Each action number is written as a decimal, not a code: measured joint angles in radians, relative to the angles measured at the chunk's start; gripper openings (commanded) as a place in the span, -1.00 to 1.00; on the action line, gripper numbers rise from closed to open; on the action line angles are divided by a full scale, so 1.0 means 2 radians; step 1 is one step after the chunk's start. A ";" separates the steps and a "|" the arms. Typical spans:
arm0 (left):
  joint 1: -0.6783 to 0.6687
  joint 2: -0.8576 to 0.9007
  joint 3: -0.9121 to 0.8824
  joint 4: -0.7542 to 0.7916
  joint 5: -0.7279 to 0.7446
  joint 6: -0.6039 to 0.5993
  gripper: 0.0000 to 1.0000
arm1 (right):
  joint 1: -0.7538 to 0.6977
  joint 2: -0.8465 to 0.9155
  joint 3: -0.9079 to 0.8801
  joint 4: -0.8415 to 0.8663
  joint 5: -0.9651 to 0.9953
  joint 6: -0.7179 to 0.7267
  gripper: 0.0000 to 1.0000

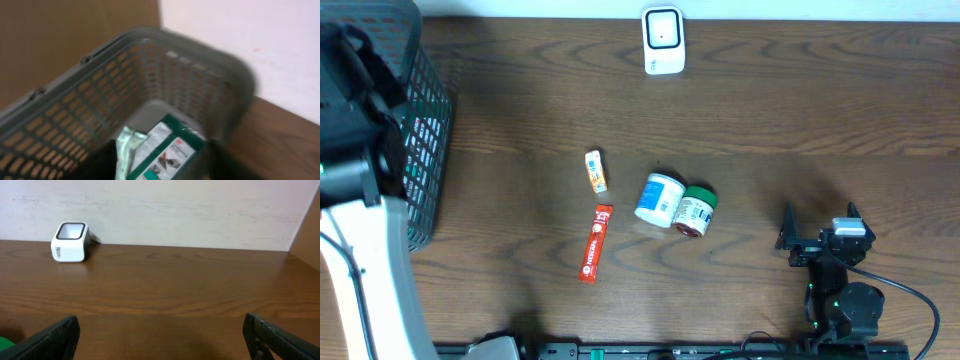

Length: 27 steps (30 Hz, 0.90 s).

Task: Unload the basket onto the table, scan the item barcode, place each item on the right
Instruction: 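Grasp the light-green wet-wipe packet with the left gripper, then lift the wipe packet out and place it on the table left of the tub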

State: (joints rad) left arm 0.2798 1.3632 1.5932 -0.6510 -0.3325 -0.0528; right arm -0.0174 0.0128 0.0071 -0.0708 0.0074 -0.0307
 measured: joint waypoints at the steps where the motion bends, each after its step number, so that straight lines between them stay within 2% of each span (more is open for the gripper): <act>1: 0.009 0.014 0.000 0.001 -0.006 -0.002 0.36 | 0.000 0.000 0.000 0.000 0.000 0.000 0.98; 9: 0.088 0.120 0.000 0.019 0.003 -0.001 0.50 | 0.000 0.000 0.000 0.000 0.000 0.000 0.99; 18: 0.170 0.207 0.000 0.028 0.094 0.018 0.64 | 0.000 0.000 0.000 0.000 0.000 0.000 0.99; 27: 0.187 0.323 0.000 0.030 0.139 0.079 0.64 | 0.000 0.000 0.000 0.000 0.000 0.000 0.98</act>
State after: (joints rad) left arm 0.6529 2.0090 1.5932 -0.5915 -0.0547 0.1055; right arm -0.0174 0.0128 0.0071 -0.0708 0.0074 -0.0307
